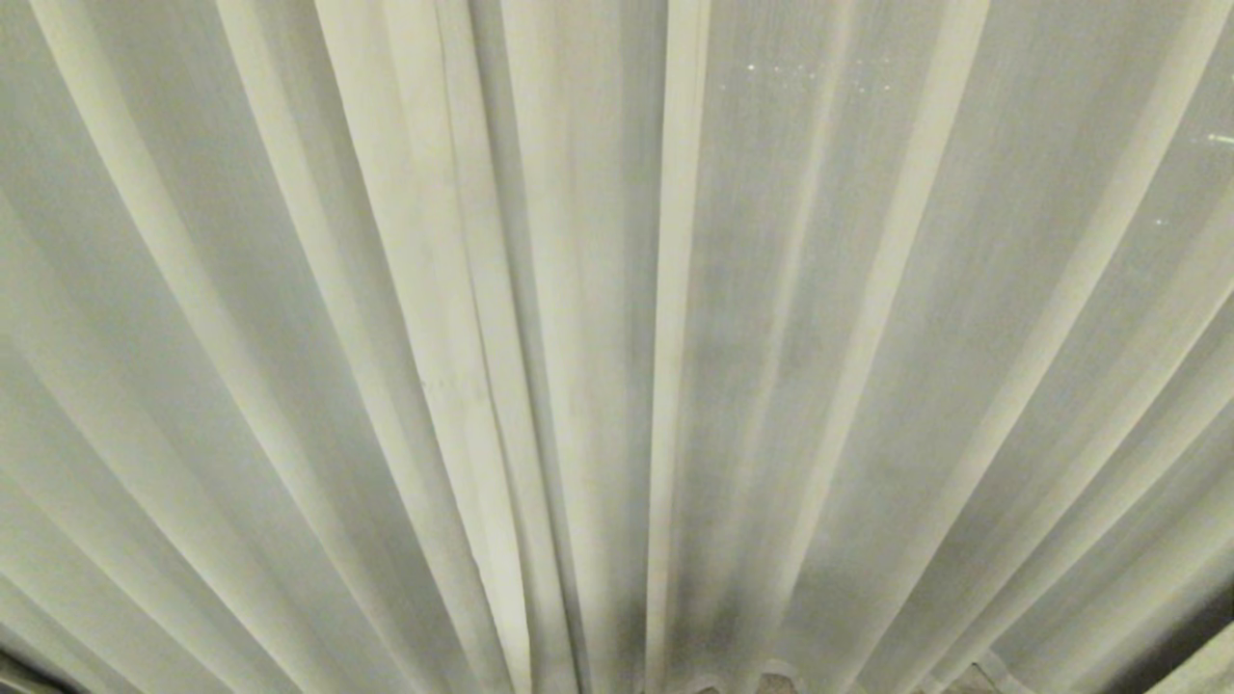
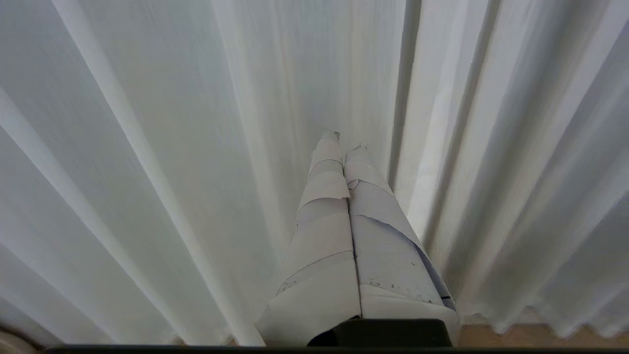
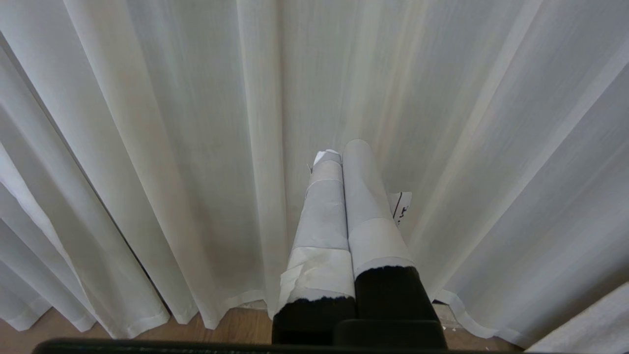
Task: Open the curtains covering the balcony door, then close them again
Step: Pull the inner curtains open on both sides
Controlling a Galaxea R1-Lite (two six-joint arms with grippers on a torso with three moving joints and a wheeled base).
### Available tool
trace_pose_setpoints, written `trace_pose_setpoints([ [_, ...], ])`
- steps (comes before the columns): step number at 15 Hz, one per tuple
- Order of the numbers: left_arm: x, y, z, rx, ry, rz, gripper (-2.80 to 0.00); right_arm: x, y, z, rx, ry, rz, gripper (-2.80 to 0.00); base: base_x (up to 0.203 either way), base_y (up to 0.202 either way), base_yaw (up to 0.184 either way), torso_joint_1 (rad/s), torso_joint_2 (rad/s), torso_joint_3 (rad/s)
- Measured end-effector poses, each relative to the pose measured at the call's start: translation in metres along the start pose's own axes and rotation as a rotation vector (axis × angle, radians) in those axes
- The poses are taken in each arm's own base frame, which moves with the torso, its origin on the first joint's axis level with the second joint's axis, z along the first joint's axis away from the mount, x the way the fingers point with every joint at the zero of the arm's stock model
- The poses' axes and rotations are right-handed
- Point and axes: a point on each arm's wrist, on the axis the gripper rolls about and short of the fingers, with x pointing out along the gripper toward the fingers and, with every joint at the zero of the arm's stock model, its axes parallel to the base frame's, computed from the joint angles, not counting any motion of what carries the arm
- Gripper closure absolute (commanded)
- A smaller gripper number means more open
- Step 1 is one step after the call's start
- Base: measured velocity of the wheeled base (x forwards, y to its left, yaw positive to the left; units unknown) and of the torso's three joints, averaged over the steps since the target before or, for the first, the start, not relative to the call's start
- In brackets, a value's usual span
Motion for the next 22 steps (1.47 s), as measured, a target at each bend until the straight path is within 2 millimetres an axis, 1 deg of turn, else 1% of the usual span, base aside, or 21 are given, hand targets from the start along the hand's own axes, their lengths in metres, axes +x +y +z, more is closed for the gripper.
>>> trace_pose_setpoints([
  [1, 0.000, 0.000, 0.000, -0.023, 0.002, 0.004, 0.00, 0.000, 0.000, 0.000, 0.000, 0.000, 0.000, 0.00, 0.000, 0.000, 0.000, 0.000, 0.00, 0.000],
  [5, 0.000, 0.000, 0.001, -0.026, -0.013, 0.011, 0.00, 0.000, 0.000, 0.000, 0.000, 0.000, 0.000, 0.00, 0.000, 0.000, 0.000, 0.000, 0.00, 0.000],
  [7, -0.003, 0.001, 0.015, -0.029, -0.086, 0.017, 0.00, 0.000, 0.000, 0.000, 0.000, 0.000, 0.000, 0.00, 0.000, 0.000, 0.000, 0.000, 0.00, 0.000],
  [9, -0.010, 0.002, 0.032, 0.012, -0.149, 0.020, 0.00, 0.000, 0.000, 0.000, 0.000, 0.000, 0.000, 0.00, 0.000, 0.000, 0.000, 0.000, 0.00, 0.000],
  [11, -0.016, 0.003, 0.051, 0.046, -0.184, 0.018, 0.00, 0.000, 0.000, 0.000, 0.000, 0.000, 0.000, 0.00, 0.000, 0.000, 0.000, 0.000, 0.00, 0.000],
  [12, -0.017, 0.003, 0.064, 0.049, -0.187, 0.008, 0.00, 0.000, 0.000, 0.000, 0.000, 0.000, 0.000, 0.00, 0.000, 0.000, 0.000, 0.000, 0.00, 0.000],
  [14, -0.012, 0.004, 0.091, 0.044, -0.182, -0.040, 0.00, 0.000, 0.000, 0.000, 0.000, 0.000, -0.001, 0.00, 0.000, 0.000, 0.000, 0.000, 0.00, 0.000],
  [17, 0.011, 0.003, 0.138, 0.042, -0.175, -0.177, 0.00, 0.000, 0.000, 0.000, 0.000, 0.000, 0.000, 0.00, 0.000, 0.000, 0.000, 0.000, 0.00, 0.000],
  [20, 0.046, 0.002, 0.189, 0.044, -0.169, -0.313, 0.00, 0.000, 0.000, 0.000, 0.000, 0.000, 0.000, 0.00, 0.000, 0.000, 0.000, 0.000, 0.00, 0.000],
  [21, 0.058, 0.000, 0.203, 0.041, -0.169, -0.367, -2.80, 0.000, 0.000, 0.000, 0.000, 0.000, 0.000, 0.00, 0.000, 0.000, 0.000, 0.000, 0.00, 0.000],
  [22, 0.070, -0.003, 0.211, 0.035, -0.157, -0.402, -2.80, 0.000, 0.000, 0.000, 0.000, 0.000, 0.000, 0.00, 0.000, 0.000, 0.000, 0.000, 0.00, 0.000],
])
